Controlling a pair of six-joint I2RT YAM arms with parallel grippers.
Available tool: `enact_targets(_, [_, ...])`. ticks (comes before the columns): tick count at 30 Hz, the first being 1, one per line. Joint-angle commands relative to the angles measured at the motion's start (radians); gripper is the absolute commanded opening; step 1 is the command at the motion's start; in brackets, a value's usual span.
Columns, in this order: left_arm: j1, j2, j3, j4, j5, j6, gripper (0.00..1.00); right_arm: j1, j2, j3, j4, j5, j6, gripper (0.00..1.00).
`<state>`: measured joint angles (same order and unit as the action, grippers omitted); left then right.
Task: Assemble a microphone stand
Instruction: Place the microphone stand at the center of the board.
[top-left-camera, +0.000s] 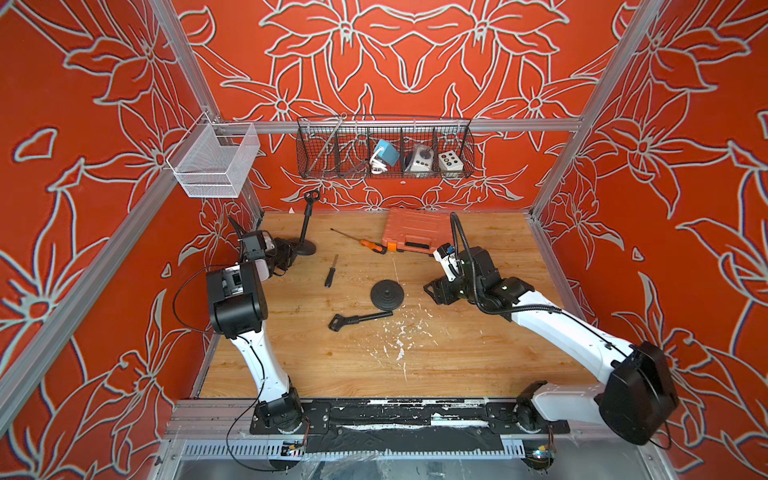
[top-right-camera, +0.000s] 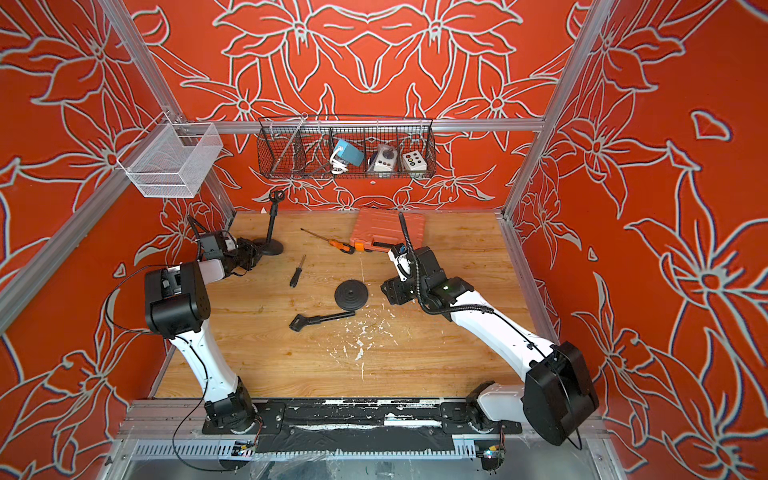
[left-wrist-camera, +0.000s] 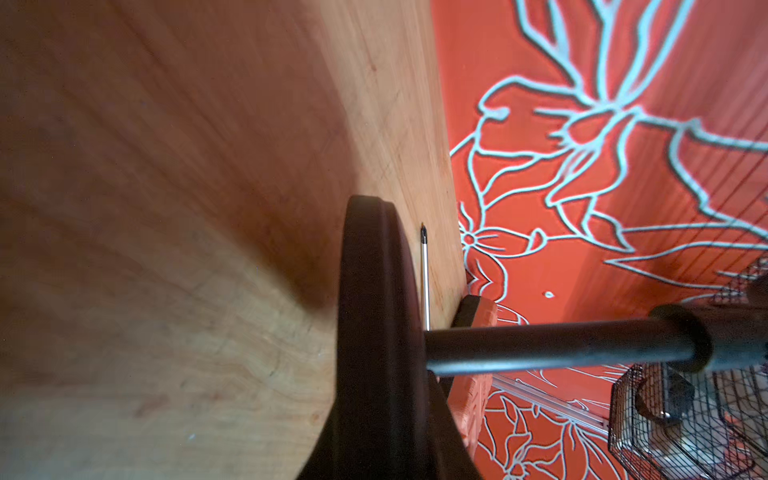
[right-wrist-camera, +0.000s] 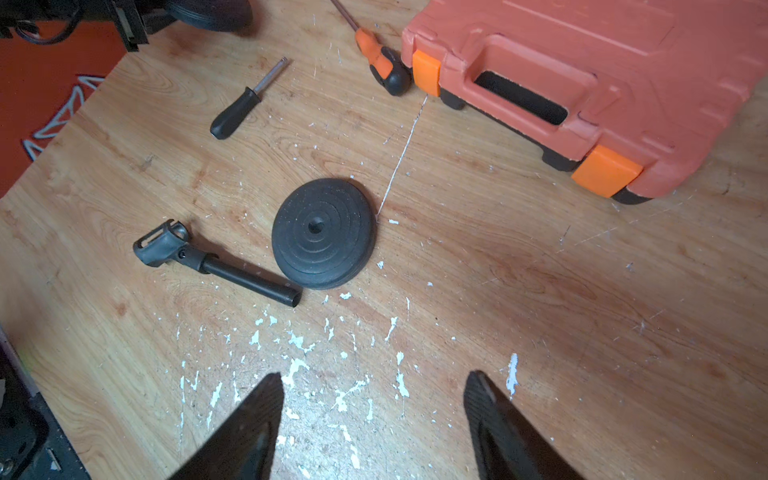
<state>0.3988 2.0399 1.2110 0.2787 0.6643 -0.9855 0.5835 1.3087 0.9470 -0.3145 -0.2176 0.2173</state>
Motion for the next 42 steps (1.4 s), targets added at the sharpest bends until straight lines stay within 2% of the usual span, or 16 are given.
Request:
enact_targets(1, [0.005,0.009,0.042,0.071,0.032,-0.003,0.11,-0.004,0.016,0.030,-0.024,0.005,-0.018,0.71])
enact_targets(4, [0.013,0.032,0.032,0.068,0.036,-0.008,0.17,-0.005,0.029,0.036,-0.021,-0.003,-0.018,0.71])
enact_targets(10, [0.026,0.067,0.012,0.066,0.042,-0.023,0.18,-0.005,0.029,0.047,-0.028,-0.011,-0.001,0.72])
enact_targets(20, [0.055,-0.017,-0.025,-0.124,-0.032,0.040,0.39,-0.004,-0.031,-0.009,-0.009,-0.022,0.036,0.71])
enact_targets(29, [0.070,-0.103,-0.069,-0.280,-0.095,0.095,0.41,-0.004,-0.103,-0.076,-0.007,-0.019,0.036,0.72])
enact_targets(33, [0.071,-0.169,-0.093,-0.376,-0.133,0.147,0.42,-0.005,-0.103,-0.090,-0.013,-0.035,-0.022,0.73])
enact_targets(35, [0.067,-0.228,-0.124,-0.416,-0.159,0.180,0.42,-0.005,-0.100,-0.093,-0.012,-0.065,-0.068,0.78])
enact_targets(37, [0.062,-0.296,-0.165,-0.456,-0.178,0.209,0.42,-0.004,-0.090,-0.087,-0.011,-0.115,-0.133,0.80])
enact_targets(42, [-0.020,-0.460,-0.253,-0.559,-0.235,0.285,0.41,-0.001,-0.034,-0.051,-0.018,-0.246,-0.265,0.72])
